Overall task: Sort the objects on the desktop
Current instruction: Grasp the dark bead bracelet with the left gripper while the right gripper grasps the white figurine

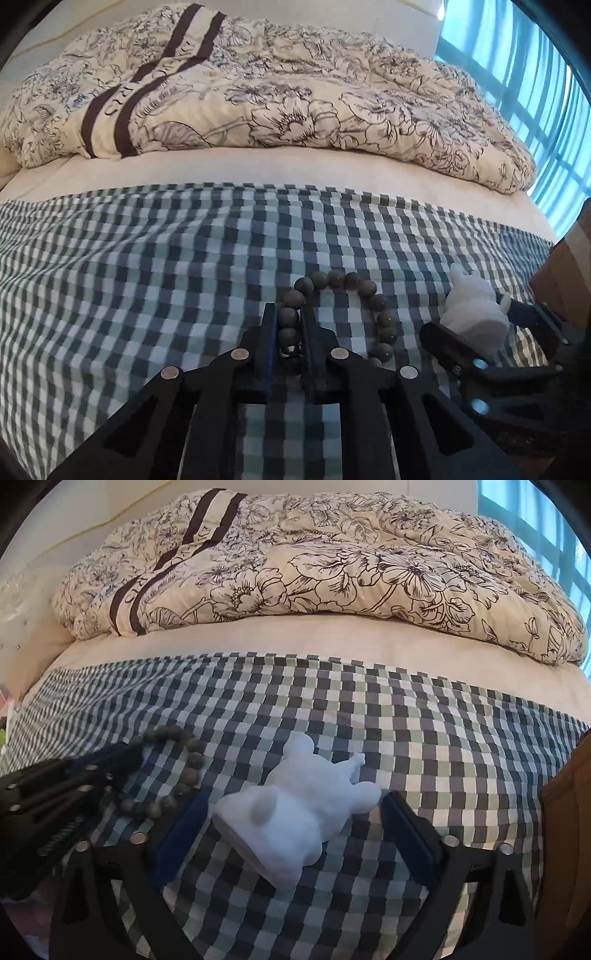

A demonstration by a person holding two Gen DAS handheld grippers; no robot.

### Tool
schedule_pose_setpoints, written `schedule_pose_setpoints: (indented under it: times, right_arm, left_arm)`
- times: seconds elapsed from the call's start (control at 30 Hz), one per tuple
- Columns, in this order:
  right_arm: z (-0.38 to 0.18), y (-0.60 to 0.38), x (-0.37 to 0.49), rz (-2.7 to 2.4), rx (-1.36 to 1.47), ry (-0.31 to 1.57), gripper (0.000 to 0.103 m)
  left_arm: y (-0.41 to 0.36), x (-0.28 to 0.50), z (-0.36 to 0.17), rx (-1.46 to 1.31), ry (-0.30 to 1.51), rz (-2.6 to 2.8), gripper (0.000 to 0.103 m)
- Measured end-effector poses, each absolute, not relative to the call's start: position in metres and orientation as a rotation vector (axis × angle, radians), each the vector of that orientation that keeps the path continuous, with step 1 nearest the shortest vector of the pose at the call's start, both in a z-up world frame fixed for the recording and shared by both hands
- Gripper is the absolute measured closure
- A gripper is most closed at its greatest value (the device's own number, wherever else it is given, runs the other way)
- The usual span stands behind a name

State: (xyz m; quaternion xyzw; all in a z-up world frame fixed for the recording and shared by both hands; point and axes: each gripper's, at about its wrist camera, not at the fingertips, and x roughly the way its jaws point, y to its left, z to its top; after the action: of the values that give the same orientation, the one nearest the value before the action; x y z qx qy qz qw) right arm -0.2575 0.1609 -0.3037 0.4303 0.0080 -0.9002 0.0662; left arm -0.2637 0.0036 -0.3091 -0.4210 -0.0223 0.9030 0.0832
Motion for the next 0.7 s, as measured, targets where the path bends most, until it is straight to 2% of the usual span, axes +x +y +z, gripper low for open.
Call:
schedule_pose_setpoints:
  times: [0.03, 0.07, 0.33, 0.7]
  right_arm:
    - [-0.304, 0.160, -0.258, -2.718, 1.305, 0.038, 0.039]
    - [-0.305, 0.160, -0.258, -2.720, 1.315, 0.057, 0.039]
    - [-0.293, 0.166, -0.245, -2.734, 1.268, 0.040, 0.040]
    - [-0.244, 0.161, -0.209, -2.753, 1.138, 0.039, 0.040]
  left_arm:
    - [0.002, -0.262, -0.307, -1.251, -0.074, 2.698, 0.092]
    - [0.001, -0.261, -0.305, -1.246, -0.080, 2.700, 0.092]
    - [-0.004, -0.248, -0.285, -1.195, -0.109, 2.712, 0.092]
    - [-0.008, -0.224, -0.244, -1.129, -0.121, 2.749, 0.092]
